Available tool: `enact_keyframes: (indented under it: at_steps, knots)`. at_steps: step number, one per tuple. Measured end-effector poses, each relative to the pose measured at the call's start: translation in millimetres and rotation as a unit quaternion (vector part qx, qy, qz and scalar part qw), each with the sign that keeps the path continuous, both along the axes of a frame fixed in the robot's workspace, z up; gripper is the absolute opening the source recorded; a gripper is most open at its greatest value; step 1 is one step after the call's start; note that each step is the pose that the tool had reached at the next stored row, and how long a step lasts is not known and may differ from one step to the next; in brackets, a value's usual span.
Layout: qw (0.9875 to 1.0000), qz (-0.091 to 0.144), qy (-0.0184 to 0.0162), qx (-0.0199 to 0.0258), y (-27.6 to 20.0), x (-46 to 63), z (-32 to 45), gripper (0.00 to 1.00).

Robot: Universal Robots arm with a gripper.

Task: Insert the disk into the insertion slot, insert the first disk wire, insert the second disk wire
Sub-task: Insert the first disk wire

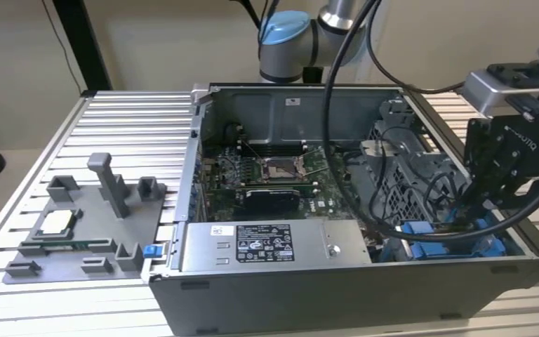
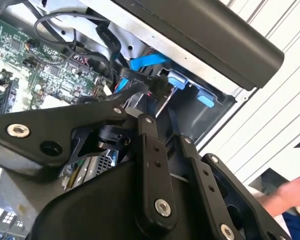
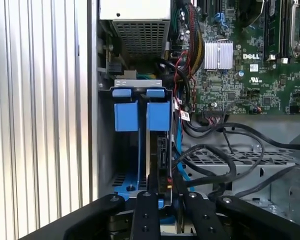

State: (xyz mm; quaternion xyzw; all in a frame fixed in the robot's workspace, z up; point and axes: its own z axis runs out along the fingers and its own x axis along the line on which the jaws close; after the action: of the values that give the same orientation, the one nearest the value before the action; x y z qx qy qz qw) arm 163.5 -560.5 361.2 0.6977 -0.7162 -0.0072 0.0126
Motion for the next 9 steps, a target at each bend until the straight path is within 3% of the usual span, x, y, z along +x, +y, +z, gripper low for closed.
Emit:
enact_keyframes:
  at_steps: [5,8,9]
  knots:
    - [1.0,0.0,-0.0003,0.0,0.8,0.0,12.0,1.0]
    - [1.0,0.001,-0.005,0.0003,0.9,-0.6,14.0,1.0]
    - [1.0,0.002,-0.0052,0.0001,0.9,-0.9,14.2,1.0]
